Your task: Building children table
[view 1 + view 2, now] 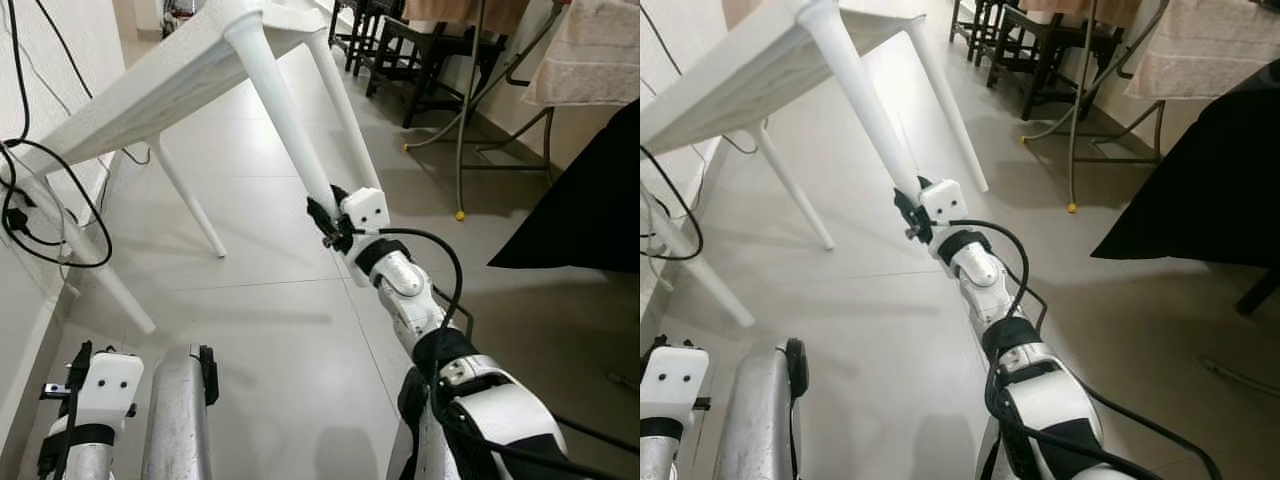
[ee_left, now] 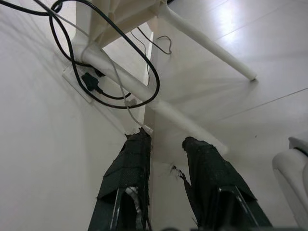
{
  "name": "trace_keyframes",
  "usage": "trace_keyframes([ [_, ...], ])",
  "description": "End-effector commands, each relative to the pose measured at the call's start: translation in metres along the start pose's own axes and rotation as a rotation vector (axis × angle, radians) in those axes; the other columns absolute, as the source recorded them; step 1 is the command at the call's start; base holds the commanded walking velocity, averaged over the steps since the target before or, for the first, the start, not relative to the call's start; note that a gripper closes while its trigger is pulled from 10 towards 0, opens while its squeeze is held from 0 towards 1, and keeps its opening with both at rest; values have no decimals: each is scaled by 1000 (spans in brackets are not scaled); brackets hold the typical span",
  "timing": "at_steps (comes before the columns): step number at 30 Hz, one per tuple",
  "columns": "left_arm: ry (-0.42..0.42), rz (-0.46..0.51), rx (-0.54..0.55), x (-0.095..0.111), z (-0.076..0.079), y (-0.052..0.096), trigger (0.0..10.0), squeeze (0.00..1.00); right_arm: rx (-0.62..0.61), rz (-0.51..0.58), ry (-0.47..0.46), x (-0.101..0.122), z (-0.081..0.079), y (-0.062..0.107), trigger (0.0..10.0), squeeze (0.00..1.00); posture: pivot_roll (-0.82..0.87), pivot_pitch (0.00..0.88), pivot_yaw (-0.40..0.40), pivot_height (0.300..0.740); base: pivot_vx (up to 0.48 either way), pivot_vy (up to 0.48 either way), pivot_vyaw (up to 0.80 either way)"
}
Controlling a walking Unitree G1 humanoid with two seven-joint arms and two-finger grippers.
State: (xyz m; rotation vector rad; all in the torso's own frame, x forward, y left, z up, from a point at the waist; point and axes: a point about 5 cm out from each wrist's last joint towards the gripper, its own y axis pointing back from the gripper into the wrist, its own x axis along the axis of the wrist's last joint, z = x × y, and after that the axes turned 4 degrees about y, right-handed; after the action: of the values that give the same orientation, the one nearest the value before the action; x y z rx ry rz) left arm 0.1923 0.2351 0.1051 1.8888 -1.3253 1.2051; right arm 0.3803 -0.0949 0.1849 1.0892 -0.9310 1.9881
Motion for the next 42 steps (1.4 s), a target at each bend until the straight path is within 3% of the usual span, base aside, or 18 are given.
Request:
trace_keyframes([
  [1,-2,-9,-13,-3,5,2,10000,0,-17,-84,9,-20,3,15,0,0,161,0,-119,300,0,0,0],
  [11,-8,-10,-20,-5,6,3,10000,0,-46,-210,-10,-44,7,34,0,0,158,0,-116,300,0,0,0],
  [12,-9,-10,-20,-5,6,2,10000,0,-48,-229,-14,-47,8,36,9137,0,156,0,-115,300,0,0,0],
  [13,-9,-10,-20,-5,6,2,10000,0,-48,-229,-14,-47,8,36,9137,0,156,0,-115,300,0,0,0],
  [14,-10,-11,-21,-5,6,2,10000,0,-49,-243,-16,-49,8,38,10000,0,156,0,-115,300,0,0,0],
  [16,-12,-11,-22,-6,6,2,10000,0,-60,-252,-28,-51,9,40,10000,0,154,0,-113,300,0,0,0],
  [17,-14,-12,-25,-6,6,3,10000,0,-87,-250,-71,-52,10,42,10000,1000,150,0,-112,300,0,0,0],
  [27,-20,-18,-25,-8,5,4,10000,0,-168,-211,-158,-49,16,45,10000,1000,149,0,-116,300,0,0,0],
  [35,-20,-23,-32,-9,6,5,10000,0,-147,-161,-212,-44,6,65,10000,1000,135,0,-115,300,0,0,0],
  [36,-21,-22,-37,-9,7,4,10000,0,-93,-143,-206,-37,-1,78,10000,1000,111,0,-110,300,0,0,0],
  [38,-21,-22,-37,-9,7,4,10000,0,-74,-149,-195,-34,-4,88,10000,1000,109,0,-111,300,0,0,0],
  [40,-21,-22,-37,-9,7,4,10000,0,-74,-149,-195,-34,-4,88,10000,1000,109,0,-111,300,0,0,0],
  [41,-23,-23,-35,-10,5,2,10000,0,-42,-224,-162,-36,-8,111,10000,1000,89,0,-109,300,0,0,0],
  [42,-23,-25,-33,-11,5,3,10000,0,-44,-263,-161,-39,-8,120,10000,1000,89,0,-109,300,0,0,0],
])
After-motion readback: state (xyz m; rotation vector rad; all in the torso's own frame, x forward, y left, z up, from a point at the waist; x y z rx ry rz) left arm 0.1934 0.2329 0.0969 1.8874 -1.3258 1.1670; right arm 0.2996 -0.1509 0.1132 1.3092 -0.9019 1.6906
